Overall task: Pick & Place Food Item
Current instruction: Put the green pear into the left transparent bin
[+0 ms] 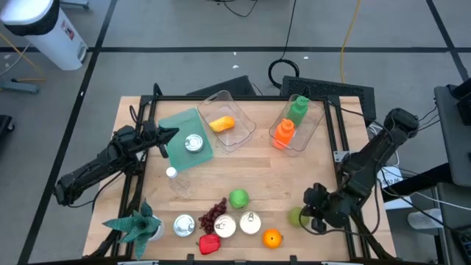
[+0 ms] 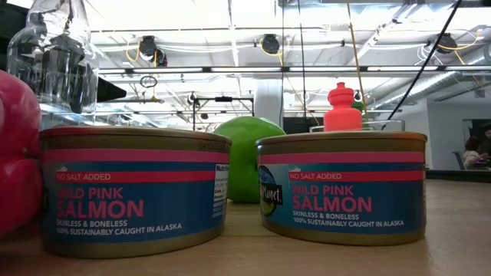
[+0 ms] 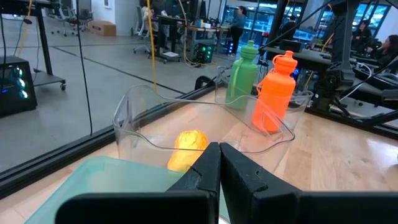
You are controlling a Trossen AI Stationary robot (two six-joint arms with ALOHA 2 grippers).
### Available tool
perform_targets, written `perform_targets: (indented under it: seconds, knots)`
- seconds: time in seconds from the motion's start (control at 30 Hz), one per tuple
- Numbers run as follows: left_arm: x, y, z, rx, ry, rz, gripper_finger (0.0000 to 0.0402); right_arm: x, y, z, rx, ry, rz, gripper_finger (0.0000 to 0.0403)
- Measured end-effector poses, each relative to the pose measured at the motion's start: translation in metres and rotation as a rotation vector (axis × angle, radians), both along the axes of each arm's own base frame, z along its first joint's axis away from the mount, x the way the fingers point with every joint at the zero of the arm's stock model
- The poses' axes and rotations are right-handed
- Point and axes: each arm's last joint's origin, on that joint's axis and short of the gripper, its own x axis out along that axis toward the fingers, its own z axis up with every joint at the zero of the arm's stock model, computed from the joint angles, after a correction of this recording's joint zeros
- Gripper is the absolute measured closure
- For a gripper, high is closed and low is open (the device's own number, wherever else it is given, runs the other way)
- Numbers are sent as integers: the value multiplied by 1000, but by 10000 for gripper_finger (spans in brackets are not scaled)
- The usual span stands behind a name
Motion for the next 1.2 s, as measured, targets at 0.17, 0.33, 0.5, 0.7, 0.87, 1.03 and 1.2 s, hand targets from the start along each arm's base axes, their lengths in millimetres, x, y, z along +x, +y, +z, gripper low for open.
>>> perform_targets:
  seconds: [0.17,0.33,0.5,0.7,0.87,1.03,1.2]
  knots:
    - [0,0,0,-1,-1,0,387,18,-10,3,3,-47,63,400]
    - [0,0,0,-1,0,0,387,38,-23,8,6,-118,122,401]
    - [0,0,0,0,0,0,387,57,-48,21,52,-184,137,402]
    - [0,0,0,2,-1,0,387,72,-86,58,70,-321,98,402]
    - [0,0,0,8,-1,0,387,83,-120,95,33,-460,101,402]
    - [0,0,1,14,-2,0,387,95,-163,131,-89,-587,16,402]
    - [0,0,3,25,-19,1,387,117,-209,142,-139,-613,9,403]
